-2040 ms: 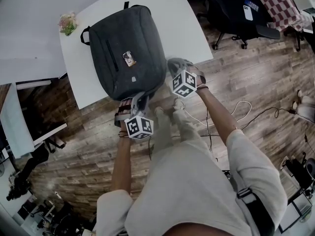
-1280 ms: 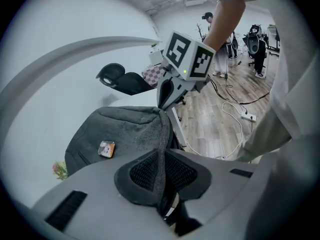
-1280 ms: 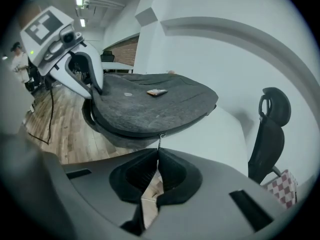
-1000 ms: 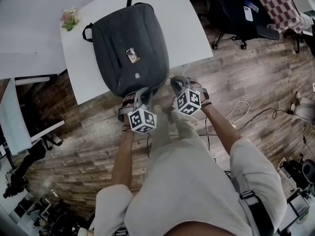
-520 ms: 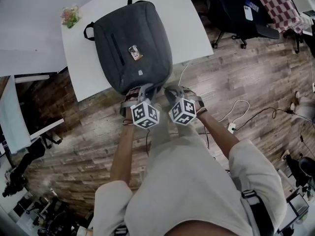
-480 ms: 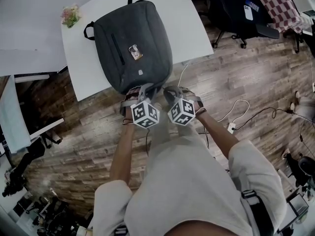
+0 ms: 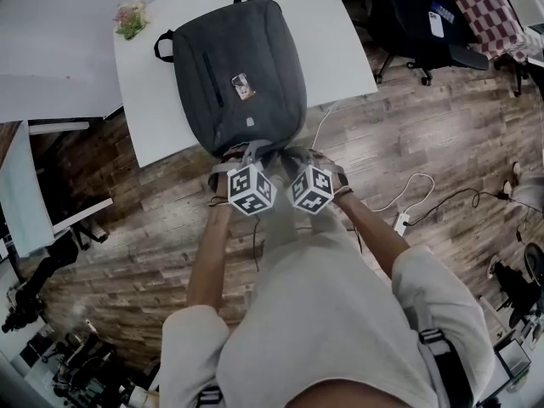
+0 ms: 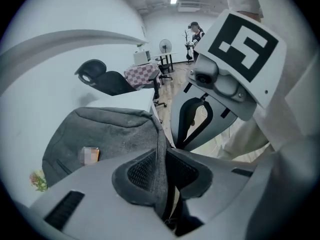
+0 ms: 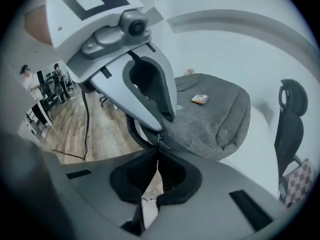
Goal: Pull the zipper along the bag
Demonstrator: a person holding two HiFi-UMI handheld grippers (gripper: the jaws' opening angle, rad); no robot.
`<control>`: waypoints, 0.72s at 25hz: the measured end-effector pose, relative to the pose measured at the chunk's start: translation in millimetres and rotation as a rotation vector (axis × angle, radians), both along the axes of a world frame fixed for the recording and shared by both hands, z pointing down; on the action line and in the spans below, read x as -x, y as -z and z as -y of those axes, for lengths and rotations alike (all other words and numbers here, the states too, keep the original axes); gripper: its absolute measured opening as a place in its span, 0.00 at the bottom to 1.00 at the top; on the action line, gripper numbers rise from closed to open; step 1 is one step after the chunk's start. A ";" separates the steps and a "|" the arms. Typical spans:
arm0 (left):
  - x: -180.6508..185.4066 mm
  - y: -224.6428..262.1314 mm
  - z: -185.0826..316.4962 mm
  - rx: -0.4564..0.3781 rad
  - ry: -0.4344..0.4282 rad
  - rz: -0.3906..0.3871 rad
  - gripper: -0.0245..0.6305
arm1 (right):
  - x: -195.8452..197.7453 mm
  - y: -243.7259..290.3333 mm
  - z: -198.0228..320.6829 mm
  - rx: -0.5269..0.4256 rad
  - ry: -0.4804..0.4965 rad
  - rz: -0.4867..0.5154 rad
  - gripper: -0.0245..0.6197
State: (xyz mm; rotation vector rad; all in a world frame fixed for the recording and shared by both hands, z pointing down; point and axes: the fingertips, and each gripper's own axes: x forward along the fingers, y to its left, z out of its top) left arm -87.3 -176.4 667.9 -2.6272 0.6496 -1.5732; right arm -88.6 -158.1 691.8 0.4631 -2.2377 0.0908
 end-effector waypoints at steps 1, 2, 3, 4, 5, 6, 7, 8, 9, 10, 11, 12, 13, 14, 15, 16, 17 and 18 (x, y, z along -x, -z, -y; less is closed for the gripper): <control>3.9 3.2 -0.8 -0.026 0.007 0.002 0.17 | -1.2 0.8 0.6 -0.002 -0.001 0.002 0.07; 9.9 4.9 -2.5 -0.049 0.010 0.014 0.20 | -1.7 0.7 0.4 -0.004 -0.002 0.003 0.07; 17.2 4.6 -5.3 -0.064 0.012 0.029 0.20 | -1.9 0.1 -0.2 -0.003 -0.006 0.004 0.07; 25.1 2.7 -8.5 -0.068 0.016 0.044 0.20 | -2.3 -0.7 -1.0 -0.002 -0.012 0.004 0.07; 33.2 0.0 -11.5 -0.065 0.021 0.058 0.20 | -2.7 -1.3 -1.5 -0.001 -0.017 0.003 0.07; 41.2 -2.4 -14.1 -0.063 0.026 0.071 0.20 | -2.8 -1.7 -1.8 0.001 -0.021 0.003 0.07; 48.4 -3.7 -16.2 -0.062 0.031 0.079 0.20 | -2.6 -2.0 -2.1 0.002 -0.022 0.002 0.07; 54.0 -4.1 -17.4 -0.063 0.034 0.082 0.20 | -2.2 -2.3 -2.3 0.000 -0.019 -0.001 0.07; 57.8 -4.5 -17.9 -0.064 0.033 0.086 0.20 | -2.0 -2.6 -2.3 -0.003 -0.015 -0.004 0.07; 60.1 -5.7 -18.1 -0.063 0.022 0.098 0.20 | -1.9 -3.2 -2.0 -0.005 -0.011 -0.007 0.07; 61.2 -8.6 -18.1 -0.061 0.002 0.121 0.20 | -2.1 -4.0 -1.7 -0.006 -0.009 -0.010 0.07; 61.4 -13.0 -18.0 -0.055 -0.021 0.149 0.20 | -2.4 -4.8 -1.7 -0.004 -0.008 -0.013 0.07; 60.8 -18.0 -17.9 -0.042 -0.042 0.172 0.20 | -2.7 -5.7 -2.1 -0.001 -0.008 -0.015 0.07; 60.0 -21.9 -17.7 -0.023 -0.052 0.182 0.19 | -2.6 -6.3 -2.9 0.003 -0.008 -0.018 0.07; 59.9 -23.5 -17.3 -0.001 -0.050 0.177 0.17 | -2.1 -6.4 -3.8 0.007 -0.009 -0.020 0.07; 60.3 -22.2 -16.6 0.016 -0.040 0.162 0.16 | -1.4 -5.7 -4.4 0.010 -0.010 -0.021 0.07; 60.9 -18.9 -15.7 0.025 -0.028 0.144 0.14 | -0.6 -4.3 -4.8 0.011 -0.012 -0.020 0.07; 61.2 -15.1 -14.5 0.028 -0.019 0.129 0.13 | 0.3 -2.7 -5.0 0.010 -0.012 -0.018 0.07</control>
